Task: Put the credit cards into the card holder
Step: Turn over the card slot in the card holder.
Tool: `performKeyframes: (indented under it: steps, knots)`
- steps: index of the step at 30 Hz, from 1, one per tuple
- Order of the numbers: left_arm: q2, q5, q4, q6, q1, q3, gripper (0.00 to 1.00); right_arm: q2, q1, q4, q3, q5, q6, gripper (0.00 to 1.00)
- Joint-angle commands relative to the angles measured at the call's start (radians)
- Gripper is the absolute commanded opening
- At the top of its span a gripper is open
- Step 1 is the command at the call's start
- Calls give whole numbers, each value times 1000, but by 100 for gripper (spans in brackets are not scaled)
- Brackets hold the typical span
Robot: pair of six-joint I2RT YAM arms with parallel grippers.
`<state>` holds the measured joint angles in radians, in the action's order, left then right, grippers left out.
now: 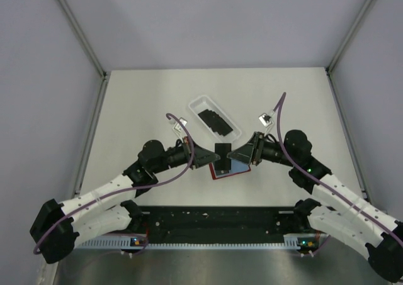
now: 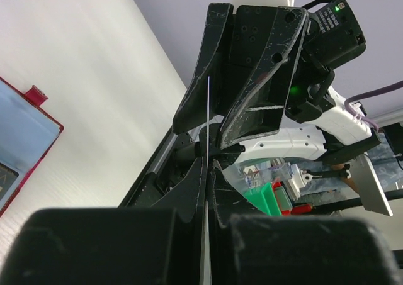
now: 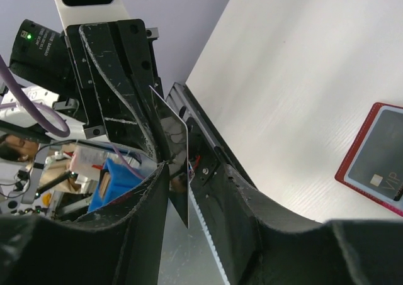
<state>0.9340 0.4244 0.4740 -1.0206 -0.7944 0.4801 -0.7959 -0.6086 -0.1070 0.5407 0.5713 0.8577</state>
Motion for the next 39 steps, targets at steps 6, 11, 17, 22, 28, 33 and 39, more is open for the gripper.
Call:
performKeyframes:
  steps: [6, 11, 17, 22, 28, 33, 39]
  knots:
    - [6, -10, 101, -12, -16, 0, 0, -23, -28, -149, -8, 29, 47, 32]
    - [6, -15, 107, -12, -17, -11, 0, -54, -33, -204, -15, 52, 72, 21]
    - [8, -36, 104, -6, -17, -18, 14, -66, -39, -205, -10, 44, 70, 0]
    - [-4, -137, 2, 56, -14, -5, 69, -36, -39, 66, 83, -66, -81, 0]
    - [15, -283, -204, 171, -14, 40, 93, -52, -5, 422, 231, -238, -258, 0]
    - [132, -325, -282, 247, -42, 81, 86, -74, 44, 613, 274, -451, -298, 0]
    - [304, -380, -245, 310, -107, 141, 69, -31, 99, 648, 236, -468, -290, 0]
